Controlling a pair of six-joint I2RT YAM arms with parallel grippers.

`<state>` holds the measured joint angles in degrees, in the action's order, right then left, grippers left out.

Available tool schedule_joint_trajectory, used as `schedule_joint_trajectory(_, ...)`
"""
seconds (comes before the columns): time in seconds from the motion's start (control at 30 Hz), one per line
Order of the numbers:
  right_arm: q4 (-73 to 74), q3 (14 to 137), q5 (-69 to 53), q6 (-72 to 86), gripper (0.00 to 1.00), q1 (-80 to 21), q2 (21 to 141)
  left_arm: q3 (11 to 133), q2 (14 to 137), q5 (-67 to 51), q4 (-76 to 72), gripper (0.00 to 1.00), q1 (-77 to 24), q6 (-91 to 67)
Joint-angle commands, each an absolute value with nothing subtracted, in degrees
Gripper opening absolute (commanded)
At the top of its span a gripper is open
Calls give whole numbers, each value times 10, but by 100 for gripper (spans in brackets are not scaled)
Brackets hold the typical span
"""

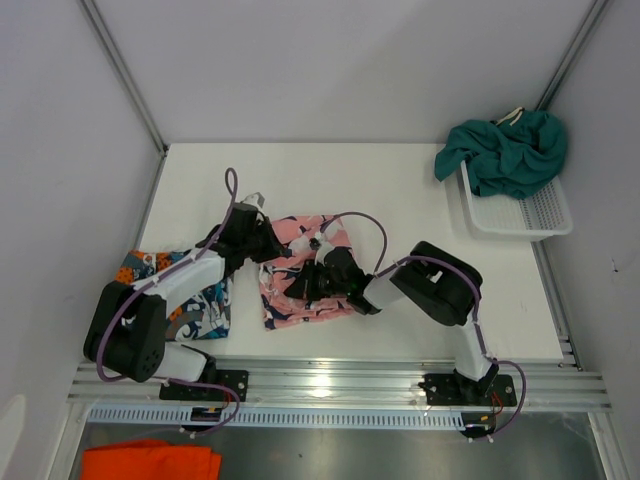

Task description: Fold and stack the shorts

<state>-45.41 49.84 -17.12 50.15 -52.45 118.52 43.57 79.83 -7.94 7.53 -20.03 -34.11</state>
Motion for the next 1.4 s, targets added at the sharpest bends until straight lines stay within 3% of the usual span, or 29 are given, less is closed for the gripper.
schedule_joint_trajectory(0.0,-427,500,-144,478,0,-526,1202,445,781,-87,42,9,-208,-353)
schedule_joint_trajectory(0.5,-400,523,-231,476,4,-444,1081,378,681,-69,38,8,-207,-373)
schedule_joint_trajectory(0.9,-491,643,-328,547,3,-426,1245,271,594,-80,6,2,-238,-396)
schedule_joint_trajectory(1.2,-529,686,-283,605,0,-415,1349,234,671,-69,-65,0,-270,-391)
schedule_joint_trajectory(1.37,-488,683,-287,573,14,-408,1297,239,697,-42,-63,0,-282,-385)
